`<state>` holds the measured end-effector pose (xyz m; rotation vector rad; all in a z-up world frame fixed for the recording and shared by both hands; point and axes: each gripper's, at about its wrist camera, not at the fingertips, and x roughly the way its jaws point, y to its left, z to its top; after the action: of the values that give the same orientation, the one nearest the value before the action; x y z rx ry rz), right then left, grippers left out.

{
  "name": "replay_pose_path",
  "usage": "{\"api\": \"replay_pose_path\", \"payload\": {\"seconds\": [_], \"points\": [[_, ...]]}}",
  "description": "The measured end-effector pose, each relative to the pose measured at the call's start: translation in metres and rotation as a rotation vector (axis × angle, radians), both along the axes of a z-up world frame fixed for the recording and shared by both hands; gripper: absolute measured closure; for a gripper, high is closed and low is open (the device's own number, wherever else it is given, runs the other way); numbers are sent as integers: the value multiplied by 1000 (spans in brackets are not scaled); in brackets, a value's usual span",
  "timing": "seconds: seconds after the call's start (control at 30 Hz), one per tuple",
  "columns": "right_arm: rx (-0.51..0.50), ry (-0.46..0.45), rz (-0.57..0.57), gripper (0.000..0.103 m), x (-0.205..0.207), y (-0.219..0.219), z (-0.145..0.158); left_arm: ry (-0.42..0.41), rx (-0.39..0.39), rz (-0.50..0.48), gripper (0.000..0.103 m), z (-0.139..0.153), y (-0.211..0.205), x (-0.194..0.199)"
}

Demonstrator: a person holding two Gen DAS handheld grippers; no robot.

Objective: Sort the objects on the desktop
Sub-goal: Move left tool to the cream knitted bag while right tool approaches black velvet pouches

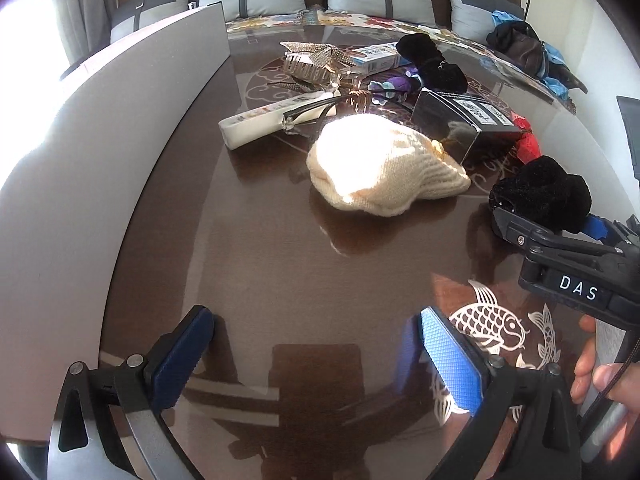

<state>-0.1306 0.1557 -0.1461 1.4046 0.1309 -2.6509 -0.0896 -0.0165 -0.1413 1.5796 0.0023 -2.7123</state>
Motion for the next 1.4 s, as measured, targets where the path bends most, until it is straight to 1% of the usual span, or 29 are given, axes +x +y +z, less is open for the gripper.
{"api": "replay_pose_path", "payload": {"seconds": [0.03, 0.17, 0.27, 1.4], "points": [[-2, 14, -7, 0, -9, 0, 0, 6, 3, -8, 0, 0, 1, -10], [-4, 20, -7, 0, -39, 0, -2, 67, 6, -52, 0, -3, 2, -44], [-4, 17, -1, 0, -46, -1, -3, 92, 9, -85, 0, -3, 3, -55], [-4, 19, -1, 0, -48, -1, -4, 98, 8, -87, 0, -2, 1, -55]]}}
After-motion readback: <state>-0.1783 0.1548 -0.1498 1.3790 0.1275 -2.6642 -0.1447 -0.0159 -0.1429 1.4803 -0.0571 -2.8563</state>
